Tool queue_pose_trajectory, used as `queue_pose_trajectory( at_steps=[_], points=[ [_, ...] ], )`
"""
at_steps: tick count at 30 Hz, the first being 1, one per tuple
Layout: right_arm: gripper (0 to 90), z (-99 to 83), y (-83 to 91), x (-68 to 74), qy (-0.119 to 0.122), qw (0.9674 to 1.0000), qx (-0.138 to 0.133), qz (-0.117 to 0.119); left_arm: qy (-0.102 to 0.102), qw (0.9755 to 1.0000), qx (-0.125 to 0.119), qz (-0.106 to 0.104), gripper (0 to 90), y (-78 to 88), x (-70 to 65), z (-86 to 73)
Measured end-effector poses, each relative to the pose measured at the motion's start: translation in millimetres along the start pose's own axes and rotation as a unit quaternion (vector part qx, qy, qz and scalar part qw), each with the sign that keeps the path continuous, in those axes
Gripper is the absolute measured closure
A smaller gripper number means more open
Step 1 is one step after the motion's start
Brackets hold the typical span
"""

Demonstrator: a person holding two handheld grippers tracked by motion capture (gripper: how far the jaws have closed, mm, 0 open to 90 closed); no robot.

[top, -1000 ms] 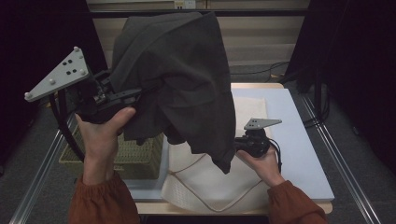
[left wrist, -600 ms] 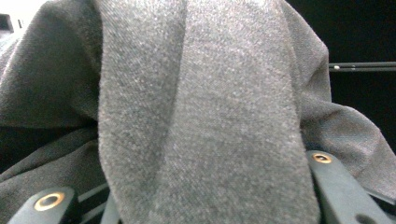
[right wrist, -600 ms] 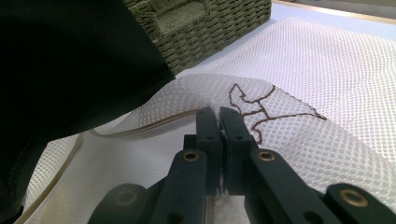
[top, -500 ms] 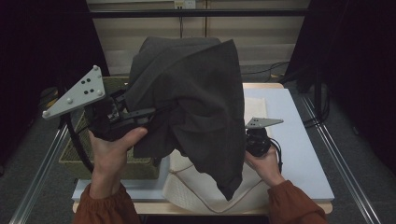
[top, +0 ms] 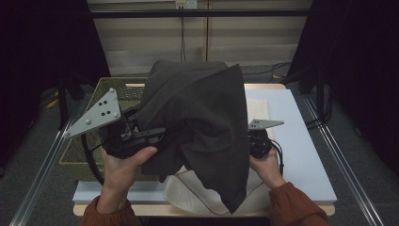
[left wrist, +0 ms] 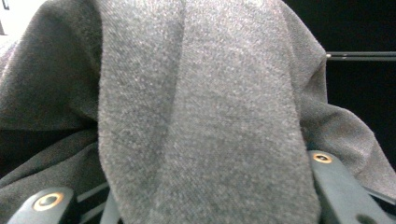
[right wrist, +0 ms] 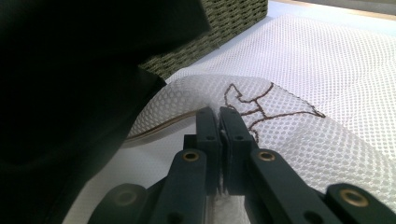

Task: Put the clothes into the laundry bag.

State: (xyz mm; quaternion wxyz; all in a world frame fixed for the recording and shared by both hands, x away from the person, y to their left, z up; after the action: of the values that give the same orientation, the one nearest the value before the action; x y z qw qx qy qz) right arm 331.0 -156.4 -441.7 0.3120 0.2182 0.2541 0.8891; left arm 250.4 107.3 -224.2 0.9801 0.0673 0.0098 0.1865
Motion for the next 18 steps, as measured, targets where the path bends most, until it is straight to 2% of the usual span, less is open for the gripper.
queue_pose_trajectory(
  at_steps=[4, 7, 11, 15, 18],
  points=[
    [88.0, 0.2, 0.4, -1.1, -0.001, 1.0, -0.002, 0.0, -0.006, 0.9997, -0.015, -0.017, 55.5, 8.8, -11.4, 9.5],
    [87.9, -0.1, 0.2, -0.7, 0.0, 1.0, -0.001, 0.001, -0.008, 0.9994, -0.016, -0.03, 55.5, 11.6, -17.0, 14.8],
    [87.9, 0.1, 0.3, -0.9, -0.002, 1.0, -0.001, 0.001, -0.015, 0.9992, -0.015, -0.033, 55.4, 10.3, -20.8, 15.8],
    [88.0, 0.4, 1.4, -1.4, -0.004, 1.0, -0.003, 0.002, -0.007, 0.9996, 0.014, -0.023, 55.2, -5.1, -13.5, -1.2],
    [88.0, 0.8, 2.0, -1.2, -0.007, 0.9999, -0.005, 0.007, -0.011, 0.9991, 0.04, -0.009, 55.2, -18.0, -8.6, -16.1]
  ],
)
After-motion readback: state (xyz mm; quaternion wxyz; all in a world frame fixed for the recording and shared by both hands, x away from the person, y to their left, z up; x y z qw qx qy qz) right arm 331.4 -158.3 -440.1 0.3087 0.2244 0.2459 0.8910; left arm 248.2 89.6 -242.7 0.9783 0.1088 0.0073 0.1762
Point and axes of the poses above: each handheld gripper's, and its own axes: y roughly backward along the jaws, z roughly out of its top, x roughly to its left, the point moved 5 cm from there along -y, roughly forward along the jaws, and after that the axes turned 8 degrees about x, right-handed, at the moved point
